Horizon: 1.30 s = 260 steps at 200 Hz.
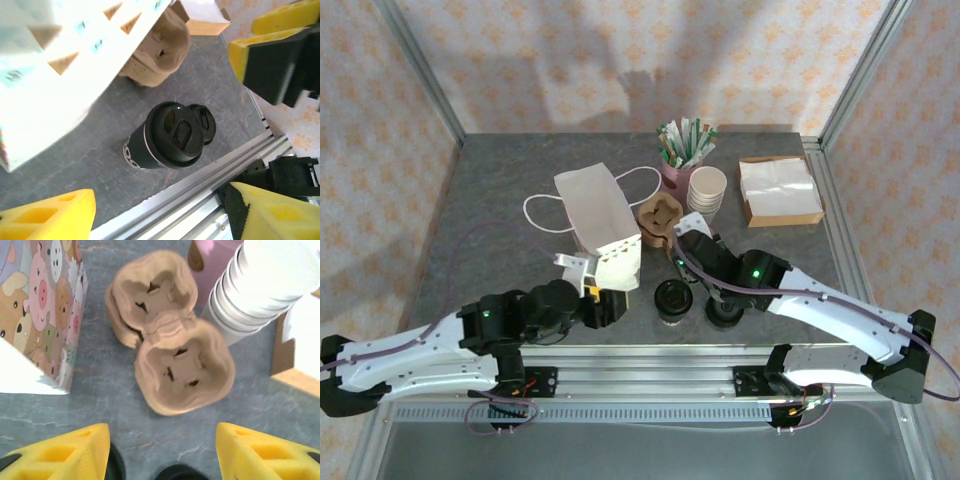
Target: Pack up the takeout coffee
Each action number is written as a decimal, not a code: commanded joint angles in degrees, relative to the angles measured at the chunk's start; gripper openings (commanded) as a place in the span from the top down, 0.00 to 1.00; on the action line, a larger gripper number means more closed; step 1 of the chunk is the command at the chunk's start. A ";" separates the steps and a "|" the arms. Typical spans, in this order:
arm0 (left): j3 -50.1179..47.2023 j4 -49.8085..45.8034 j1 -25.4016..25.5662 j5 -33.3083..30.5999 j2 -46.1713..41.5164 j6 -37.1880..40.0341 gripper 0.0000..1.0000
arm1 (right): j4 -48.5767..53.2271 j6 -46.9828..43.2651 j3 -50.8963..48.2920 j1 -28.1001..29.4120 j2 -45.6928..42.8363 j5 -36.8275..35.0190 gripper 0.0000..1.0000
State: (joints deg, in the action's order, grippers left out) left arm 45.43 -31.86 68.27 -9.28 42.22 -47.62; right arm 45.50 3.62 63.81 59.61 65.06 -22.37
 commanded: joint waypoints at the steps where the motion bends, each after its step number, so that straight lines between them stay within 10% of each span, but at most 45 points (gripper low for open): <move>1: 2.33 -6.65 0.37 -5.19 -2.34 4.78 0.28 | -5.79 -17.54 -0.30 -0.72 1.30 -6.96 0.41; 31: 4.65 -11.24 0.37 -9.68 -2.27 7.11 0.29 | -2.15 -20.54 3.72 -11.83 5.67 9.48 0.35; 57: 6.48 -14.12 0.22 -14.94 -3.76 8.97 0.32 | -5.95 -23.00 4.30 -18.83 7.32 21.09 0.54; 73: 7.50 -14.58 -1.14 -15.63 -5.63 10.37 0.32 | -10.30 -25.04 3.17 -20.00 8.58 21.13 0.74; 149: 8.00 -14.01 -30.96 12.27 -4.68 11.51 0.34 | -7.44 -30.29 10.87 -21.82 22.67 20.63 0.67; 260: 10.22 -13.85 -36.86 11.74 -6.49 6.09 0.32 | -7.10 -30.89 14.68 -21.87 30.74 21.10 0.61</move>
State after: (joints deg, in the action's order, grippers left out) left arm 54.46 -44.86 32.10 2.50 36.07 -39.75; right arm 37.43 -26.87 76.05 38.04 94.48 -0.80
